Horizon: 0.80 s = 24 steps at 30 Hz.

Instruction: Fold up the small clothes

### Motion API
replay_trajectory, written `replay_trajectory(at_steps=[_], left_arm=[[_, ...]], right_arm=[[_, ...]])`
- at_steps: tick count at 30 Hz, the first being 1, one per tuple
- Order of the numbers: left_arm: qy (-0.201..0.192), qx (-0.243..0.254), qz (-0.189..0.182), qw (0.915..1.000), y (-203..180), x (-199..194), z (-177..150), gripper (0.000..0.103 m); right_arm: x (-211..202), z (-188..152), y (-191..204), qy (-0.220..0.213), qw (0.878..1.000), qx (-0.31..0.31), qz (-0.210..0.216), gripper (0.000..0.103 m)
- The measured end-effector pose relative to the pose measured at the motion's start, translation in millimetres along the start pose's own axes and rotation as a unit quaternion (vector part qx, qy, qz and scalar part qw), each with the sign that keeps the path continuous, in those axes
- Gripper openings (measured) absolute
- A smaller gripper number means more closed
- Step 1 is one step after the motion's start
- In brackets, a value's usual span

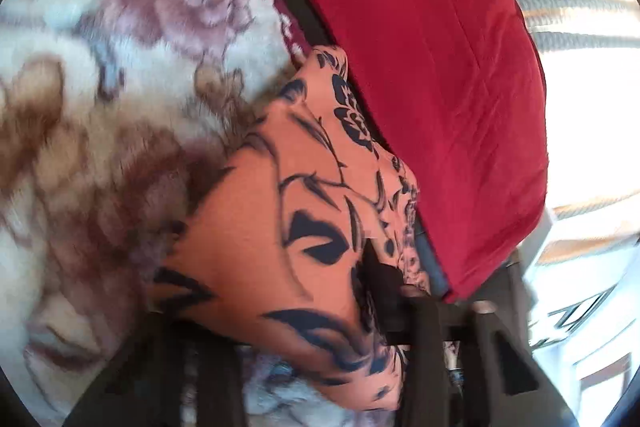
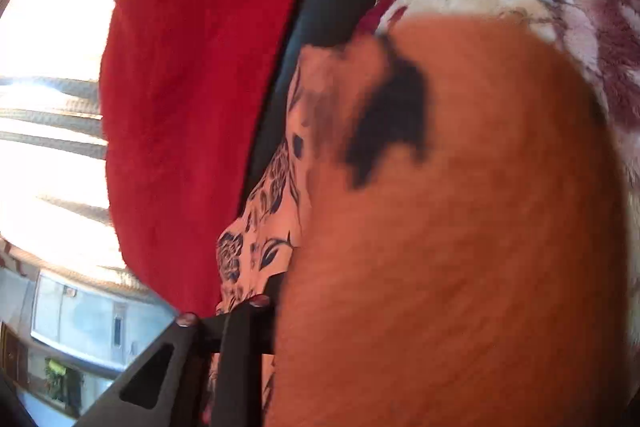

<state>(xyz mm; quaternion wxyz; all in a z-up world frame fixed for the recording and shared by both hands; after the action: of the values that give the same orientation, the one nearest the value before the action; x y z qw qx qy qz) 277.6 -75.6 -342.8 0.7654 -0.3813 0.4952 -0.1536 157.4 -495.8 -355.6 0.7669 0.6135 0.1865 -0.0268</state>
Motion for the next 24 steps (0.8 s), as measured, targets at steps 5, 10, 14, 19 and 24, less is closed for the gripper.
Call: replay_trajectory(at_steps=[5, 10, 14, 19, 24], left_arm=[[-0.031, 0.058, 0.009, 0.9978, -19.8, -27.1, -3.4, 0.02], [-0.009, 0.098, 0.008, 0.9951, -20.3, -67.6, -38.5, 0.02], [0.039, 0.14, 0.077, 0.9864, 12.0, -82.7, -83.9, 0.025], [0.042, 0.146, 0.085, 0.9847, 39.2, -119.5, -89.7, 0.036], [-0.115, 0.144, 0.122, 0.9753, 50.6, -180.5, -32.2, 0.046]], right_arm=[[-22.0, -7.9, 42.8, -0.017, 0.994, -0.109, -0.015, 0.017], [-71.8, -27.6, 64.2, -0.027, 0.988, -0.154, -0.019, 0.017], [-100.6, -47.0, 39.2, 0.009, 0.985, -0.157, -0.063, 0.018], [-129.0, -53.3, -16.6, 0.053, 0.997, -0.01, -0.055, 0.027], [-182.5, -29.8, -18.6, -0.013, 0.996, -0.005, -0.088, 0.035]])
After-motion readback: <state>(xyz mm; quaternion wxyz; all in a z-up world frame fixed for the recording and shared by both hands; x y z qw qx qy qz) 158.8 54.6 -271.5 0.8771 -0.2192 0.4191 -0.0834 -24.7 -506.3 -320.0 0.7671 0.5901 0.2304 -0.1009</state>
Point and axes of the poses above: each gripper's, at about its wrist camera, not at the fingertips, and x roughly the way its jaws point, y to its left, z to its top, the point moved 10 cm from there along x, roughly the way its jaws point, and after that the axes turned 10 degrees about z, right-handed, at the moved point
